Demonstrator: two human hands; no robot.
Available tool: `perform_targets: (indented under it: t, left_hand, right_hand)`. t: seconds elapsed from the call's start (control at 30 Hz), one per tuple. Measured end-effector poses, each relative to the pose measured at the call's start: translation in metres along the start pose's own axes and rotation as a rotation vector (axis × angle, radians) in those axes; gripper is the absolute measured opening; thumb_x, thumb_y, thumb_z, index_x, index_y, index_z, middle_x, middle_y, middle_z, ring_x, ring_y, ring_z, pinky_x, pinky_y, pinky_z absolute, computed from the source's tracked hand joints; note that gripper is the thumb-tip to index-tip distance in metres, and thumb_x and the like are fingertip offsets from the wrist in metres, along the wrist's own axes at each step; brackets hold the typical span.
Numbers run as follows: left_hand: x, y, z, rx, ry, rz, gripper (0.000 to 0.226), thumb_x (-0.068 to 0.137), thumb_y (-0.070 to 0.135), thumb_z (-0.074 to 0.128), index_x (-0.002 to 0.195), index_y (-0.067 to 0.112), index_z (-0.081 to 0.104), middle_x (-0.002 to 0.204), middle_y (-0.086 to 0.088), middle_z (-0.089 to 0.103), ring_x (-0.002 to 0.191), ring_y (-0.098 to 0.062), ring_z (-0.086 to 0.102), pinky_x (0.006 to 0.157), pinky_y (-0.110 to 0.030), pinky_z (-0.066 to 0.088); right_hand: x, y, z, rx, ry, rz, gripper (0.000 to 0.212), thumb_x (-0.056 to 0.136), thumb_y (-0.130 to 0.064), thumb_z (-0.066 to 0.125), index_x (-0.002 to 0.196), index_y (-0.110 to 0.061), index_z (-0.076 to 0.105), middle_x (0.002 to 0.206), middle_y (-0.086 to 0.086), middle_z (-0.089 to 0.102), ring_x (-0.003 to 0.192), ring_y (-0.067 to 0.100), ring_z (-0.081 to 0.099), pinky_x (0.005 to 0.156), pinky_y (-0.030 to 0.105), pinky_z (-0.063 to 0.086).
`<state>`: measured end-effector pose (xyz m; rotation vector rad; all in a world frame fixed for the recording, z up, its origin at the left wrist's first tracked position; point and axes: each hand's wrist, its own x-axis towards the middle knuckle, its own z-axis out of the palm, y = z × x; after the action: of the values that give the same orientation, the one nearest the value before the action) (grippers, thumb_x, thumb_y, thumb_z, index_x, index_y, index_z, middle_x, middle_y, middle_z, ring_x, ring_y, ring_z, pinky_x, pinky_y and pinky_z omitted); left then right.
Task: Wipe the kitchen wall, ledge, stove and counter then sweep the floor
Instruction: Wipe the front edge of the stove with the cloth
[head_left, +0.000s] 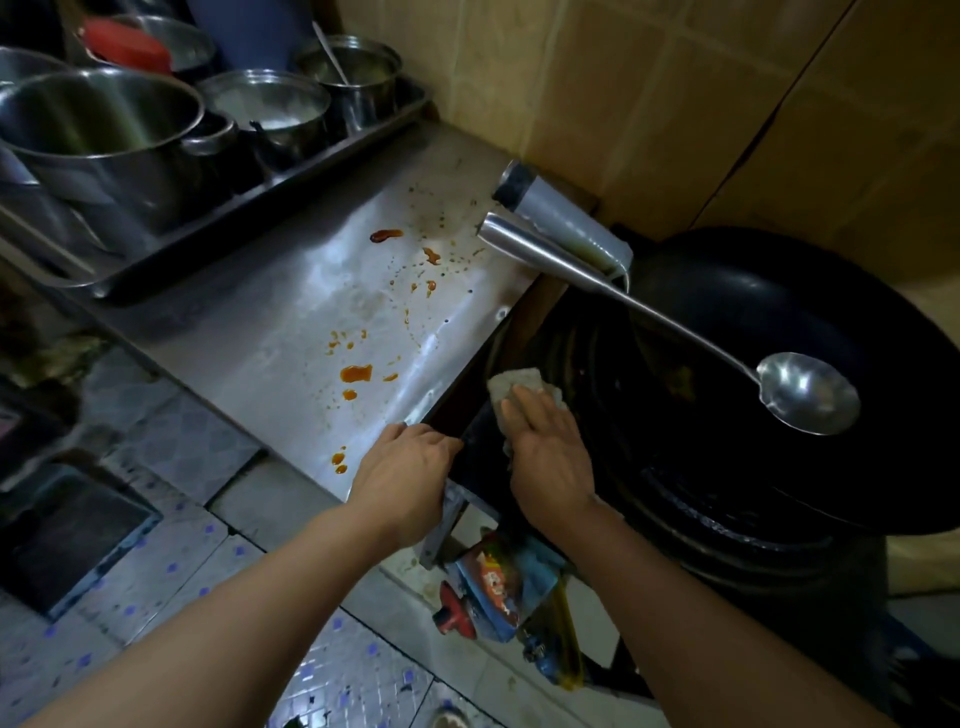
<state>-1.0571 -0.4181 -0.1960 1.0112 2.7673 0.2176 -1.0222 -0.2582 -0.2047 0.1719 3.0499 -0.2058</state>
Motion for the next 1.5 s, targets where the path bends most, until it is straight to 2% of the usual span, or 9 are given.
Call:
perform_targets:
  t: [0.1,0.27,0.6,0.73,0.87,1.03,1.2,1.37,1.5]
  left_hand:
    - [0.011,0.000,0.004,-0.009,0.043,-0.002,0.051,0.082,0.011,0.048,0.131,0.024,0.048,0.121,0.004,0.059,0.121,-0.016,0.045,0.099,-0.029,0.033]
    - [0.020,-0.001,0.007,-0.031,0.077,0.020,0.043,0.081,0.013,0.048,0.121,0.027,0.055,0.114,0.006,0.061,0.118,-0.015,0.047,0.097,-0.027,0.034]
    - [0.027,0.003,0.007,-0.001,0.105,0.010,0.052,0.081,0.012,0.052,0.132,0.025,0.047,0.122,0.003,0.059,0.122,-0.016,0.044,0.096,-0.028,0.029]
    - [0.030,0.004,0.006,-0.039,0.137,-0.007,0.048,0.083,0.015,0.049,0.130,0.026,0.048,0.120,0.003,0.060,0.118,-0.016,0.048,0.094,-0.028,0.029]
    - [0.022,0.005,0.005,-0.039,0.114,-0.007,0.047,0.084,0.013,0.049,0.129,0.028,0.049,0.120,0.007,0.059,0.118,-0.014,0.048,0.093,-0.027,0.028]
    - [0.005,0.006,0.004,-0.014,0.106,-0.035,0.052,0.077,0.010,0.054,0.127,0.027,0.052,0.119,0.006,0.060,0.121,-0.015,0.046,0.095,-0.028,0.028]
    - [-0.003,0.000,0.013,0.008,0.111,-0.009,0.055,0.035,0.016,0.076,0.088,0.027,0.072,0.072,0.010,0.068,0.077,-0.014,0.067,0.072,-0.027,0.024]
    - [-0.012,0.001,0.012,0.009,0.095,-0.063,0.058,0.081,0.010,0.054,0.136,0.025,0.044,0.126,0.004,0.057,0.127,-0.015,0.040,0.097,-0.029,0.019]
    - [-0.016,0.001,0.011,-0.008,0.101,-0.082,0.056,0.081,0.007,0.049,0.134,0.025,0.045,0.120,0.004,0.060,0.122,-0.015,0.043,0.093,-0.029,0.022]
  right_hand:
    - [0.036,0.008,-0.007,-0.191,0.015,0.055,0.064,0.094,-0.023,0.042,0.150,-0.016,0.012,0.159,0.004,0.005,0.145,0.024,0.004,0.116,0.042,-0.010]
    - [0.066,0.004,-0.004,-0.044,0.064,0.117,0.060,0.094,-0.011,0.038,0.150,-0.010,0.016,0.158,0.012,0.007,0.145,0.029,0.005,0.117,0.036,-0.002]
    - [0.069,0.011,-0.002,-0.129,0.100,0.081,0.059,0.094,-0.016,0.038,0.149,-0.006,0.018,0.156,0.015,0.013,0.143,0.029,0.013,0.118,0.037,-0.002]
    - [0.102,0.016,-0.007,-0.176,0.040,0.148,0.064,0.090,-0.017,0.048,0.147,-0.005,0.022,0.153,0.019,0.015,0.140,0.034,0.017,0.119,0.040,0.005]
    - [0.101,0.015,-0.008,-0.136,0.009,0.126,0.052,0.092,-0.013,0.046,0.141,-0.010,0.032,0.152,0.018,0.016,0.139,0.038,0.015,0.117,0.040,0.010]
    - [0.060,0.001,0.003,0.027,0.086,0.035,0.043,0.092,-0.006,0.041,0.135,-0.013,0.041,0.150,0.008,0.022,0.139,0.036,0.013,0.107,0.037,0.031]
    - [0.056,0.010,0.012,0.022,0.105,-0.070,0.050,0.087,-0.005,0.042,0.136,-0.014,0.041,0.150,0.010,0.024,0.135,0.036,0.022,0.101,0.042,0.039]
    - [0.097,0.026,0.000,-0.051,-0.003,0.055,0.042,0.091,-0.011,0.044,0.133,-0.012,0.041,0.151,0.013,0.014,0.134,0.033,0.019,0.101,0.041,0.040]
    - [0.086,0.019,0.000,-0.088,-0.004,-0.005,0.042,0.085,-0.011,0.054,0.126,-0.013,0.045,0.143,0.006,0.032,0.128,0.033,0.024,0.093,0.035,0.040]
